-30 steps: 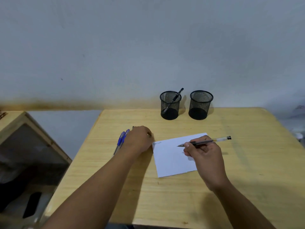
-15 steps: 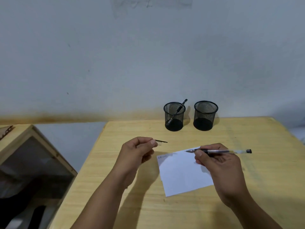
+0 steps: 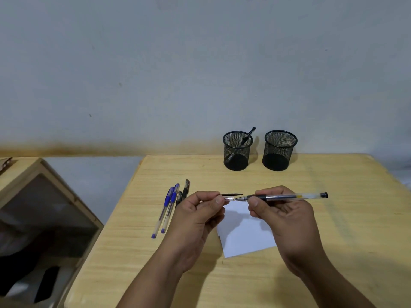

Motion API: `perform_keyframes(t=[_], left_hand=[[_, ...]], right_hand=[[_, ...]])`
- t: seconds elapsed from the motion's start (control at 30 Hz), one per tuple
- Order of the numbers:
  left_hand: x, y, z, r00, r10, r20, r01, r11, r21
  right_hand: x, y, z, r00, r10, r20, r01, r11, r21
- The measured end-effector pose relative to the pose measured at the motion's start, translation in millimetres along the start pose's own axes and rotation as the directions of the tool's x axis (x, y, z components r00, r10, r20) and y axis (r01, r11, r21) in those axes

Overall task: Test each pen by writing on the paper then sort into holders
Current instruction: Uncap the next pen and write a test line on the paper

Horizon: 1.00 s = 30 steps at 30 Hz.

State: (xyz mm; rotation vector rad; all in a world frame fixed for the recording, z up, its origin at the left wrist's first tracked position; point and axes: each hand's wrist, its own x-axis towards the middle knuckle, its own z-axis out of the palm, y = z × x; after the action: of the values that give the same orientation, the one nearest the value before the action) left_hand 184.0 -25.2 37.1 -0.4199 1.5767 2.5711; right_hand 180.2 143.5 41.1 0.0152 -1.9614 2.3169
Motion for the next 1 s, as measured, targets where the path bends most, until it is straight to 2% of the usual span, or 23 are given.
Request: perform_keyframes(t=[0.17, 0.27, 0.6, 0.7, 0.9, 1.0], left_hand=[[-2, -3, -1, 1.000, 0.010, 0.017, -0.010, 1.000, 0.022], [-3, -8, -2, 0.999, 0.027, 0.030, -0.028, 0.999, 0.043], [-3, -22, 1, 0.982, 0.187, 0.021, -0.188, 0.967, 0.173], [0, -22, 2, 0.984, 0.176, 0.024, -0.177, 0.955, 0.239], [5, -29, 18, 0.995, 0.098, 0.027, -0.102, 0.936, 0.338], [13, -31, 25, 0.993, 0.114, 0.022, -0.112, 0.887, 0.448]], right_hand=[[-2, 5, 0, 1.000, 0.000, 0.017, 0.001, 1.000, -0.022], [-5, 8, 1, 0.999, 0.014, 0.035, -0.015, 0.999, 0.034], [-13, 19, 6, 1.000, -0.013, -0.004, 0.013, 0.999, 0.053], [-8, 18, 4, 1.000, 0.018, -0.010, -0.017, 0.999, 0.033], [11, 15, 6, 0.991, 0.091, -0.101, -0.071, 0.980, 0.184], [26, 13, 6, 0.987, 0.068, -0.145, -0.053, 0.992, 0.110]])
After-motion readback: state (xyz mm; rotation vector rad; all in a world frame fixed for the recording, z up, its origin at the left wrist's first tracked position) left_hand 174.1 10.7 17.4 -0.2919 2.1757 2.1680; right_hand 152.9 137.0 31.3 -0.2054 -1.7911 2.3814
